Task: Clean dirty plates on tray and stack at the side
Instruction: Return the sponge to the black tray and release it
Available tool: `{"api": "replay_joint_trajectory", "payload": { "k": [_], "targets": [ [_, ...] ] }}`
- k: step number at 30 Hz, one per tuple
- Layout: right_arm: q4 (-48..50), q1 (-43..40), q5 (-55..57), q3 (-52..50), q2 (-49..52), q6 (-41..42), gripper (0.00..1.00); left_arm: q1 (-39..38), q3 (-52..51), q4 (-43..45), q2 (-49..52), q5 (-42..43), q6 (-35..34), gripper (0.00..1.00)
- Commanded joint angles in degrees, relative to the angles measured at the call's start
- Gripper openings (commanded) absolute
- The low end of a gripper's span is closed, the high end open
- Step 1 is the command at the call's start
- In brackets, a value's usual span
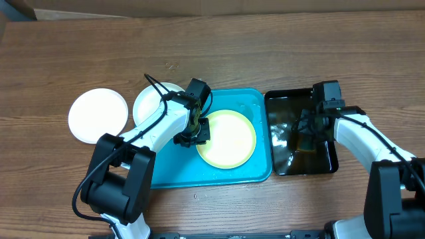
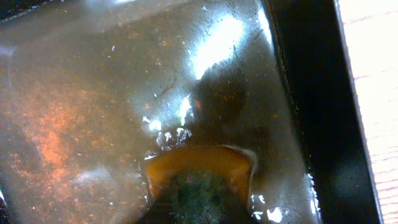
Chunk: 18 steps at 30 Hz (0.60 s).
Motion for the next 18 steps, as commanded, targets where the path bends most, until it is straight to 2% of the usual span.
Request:
{"api": "replay_joint_trajectory", "payload": {
  "k": [1, 2, 4, 7, 12, 15, 18],
  "targets": [
    [1.49, -0.24, -1.27, -0.42, -0.35, 0.04, 0.04, -0.52, 0.61, 0.02, -1.25, 0.22, 0.04, 0.29],
    [1.66, -0.24, -2.58, 0.09, -0.35, 0.02, 0.49, -0.52, 0.61, 0.02, -1.25, 0.22, 0.04, 0.28],
    [0.68, -0.26, -3.21, 1.2, -0.39, 0.04, 0.73, -0.52, 0.61, -0.02, -1.25, 0.2, 0.04, 0.29],
    [-5.4, -0.26, -3.54, 5.09, -0.42, 0.07, 0.78, -0.52, 0.61, -0.09, -1.25, 0.13, 0.09, 0.29],
    [-17.79, -0.26, -3.52, 8.17, -0.42, 0.11, 0.77, -0.52, 0.61, -0.2, -1.25, 0.07, 0.04, 0.29],
    [-19.65, -0.13, -3.52, 6.58, -0.35, 0.28, 0.75, -0.52, 0.61, -0.07, -1.25, 0.09, 0.04, 0.29],
    [-17.33, -0.13, -3.52, 3.56, -0.35, 0.28, 0.76, -0.52, 0.61, 0.02, -1.25, 0.13, 0.02, 0.29]
  ]
}}
